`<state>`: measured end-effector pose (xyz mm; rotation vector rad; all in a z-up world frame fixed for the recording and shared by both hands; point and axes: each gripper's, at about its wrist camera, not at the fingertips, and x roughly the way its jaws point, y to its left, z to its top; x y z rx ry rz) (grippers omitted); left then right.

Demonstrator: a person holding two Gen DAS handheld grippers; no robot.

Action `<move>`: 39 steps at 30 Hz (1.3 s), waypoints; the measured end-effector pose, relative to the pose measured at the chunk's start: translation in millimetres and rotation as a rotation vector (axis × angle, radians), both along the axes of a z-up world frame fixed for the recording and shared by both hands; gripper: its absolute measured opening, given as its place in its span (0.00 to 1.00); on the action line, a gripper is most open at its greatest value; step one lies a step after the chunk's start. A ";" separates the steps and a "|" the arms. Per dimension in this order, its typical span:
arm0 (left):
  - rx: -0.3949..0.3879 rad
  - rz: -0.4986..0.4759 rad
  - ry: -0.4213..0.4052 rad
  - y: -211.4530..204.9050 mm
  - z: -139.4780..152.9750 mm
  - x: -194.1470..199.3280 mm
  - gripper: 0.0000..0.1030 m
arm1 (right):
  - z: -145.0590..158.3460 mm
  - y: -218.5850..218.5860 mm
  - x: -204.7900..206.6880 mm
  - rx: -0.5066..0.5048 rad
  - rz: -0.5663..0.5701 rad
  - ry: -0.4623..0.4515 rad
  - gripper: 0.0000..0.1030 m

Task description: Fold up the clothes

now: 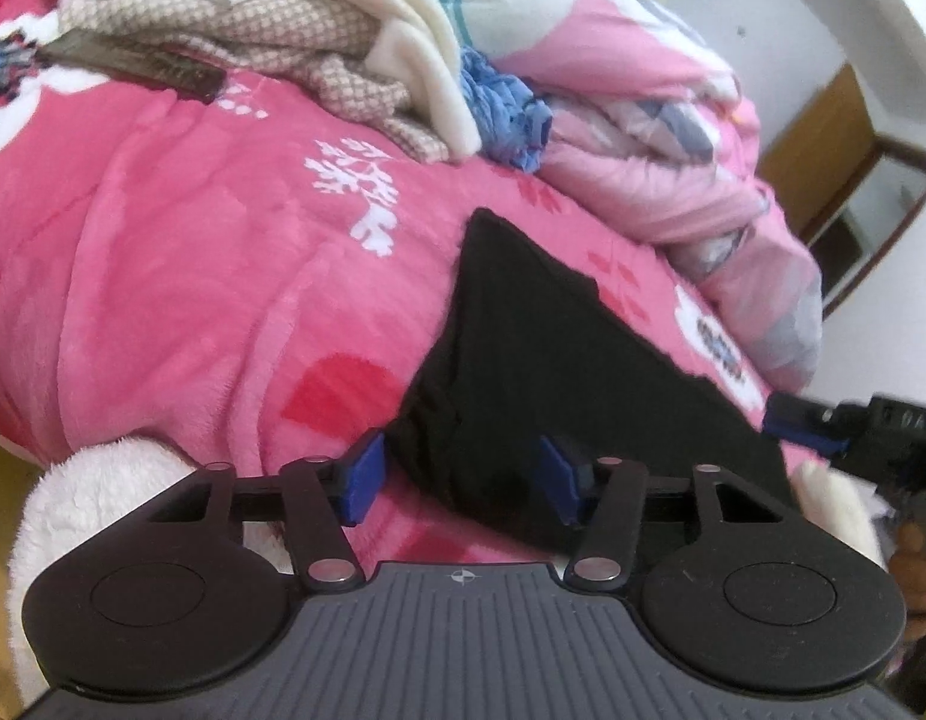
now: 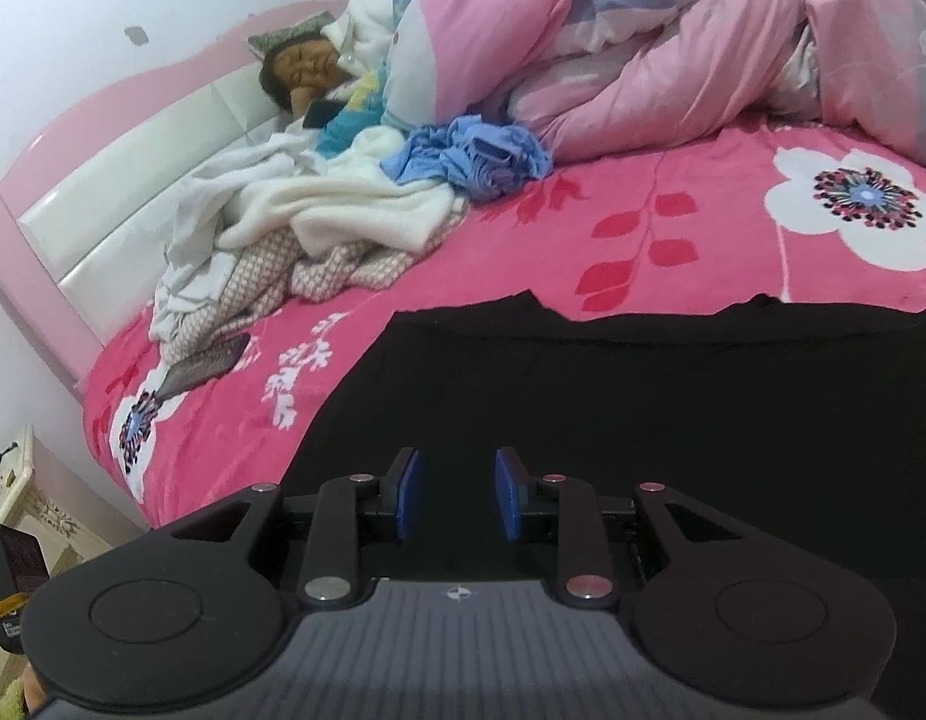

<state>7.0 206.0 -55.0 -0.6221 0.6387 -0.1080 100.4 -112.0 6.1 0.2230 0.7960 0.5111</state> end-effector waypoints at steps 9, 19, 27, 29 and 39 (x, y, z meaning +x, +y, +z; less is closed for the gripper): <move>-0.114 -0.002 -0.026 6.2 -6.7 8.8 0.48 | 4.4 51.7 42.3 0.068 0.121 0.045 0.34; -0.061 0.021 -0.049 2.4 -5.3 10.4 0.10 | -26.2 149.8 112.0 -0.042 0.262 0.209 0.48; -0.029 -0.016 -0.161 -6.7 7.7 3.6 0.08 | -44.1 197.8 134.7 -0.268 0.324 0.231 0.56; -0.028 -0.034 -0.187 -10.0 10.2 3.0 0.08 | -48.5 204.6 137.9 -0.305 0.341 0.244 0.56; -0.014 -0.095 -0.244 -31.9 18.7 7.6 0.07 | -55.5 208.6 153.0 -0.359 0.374 0.275 0.38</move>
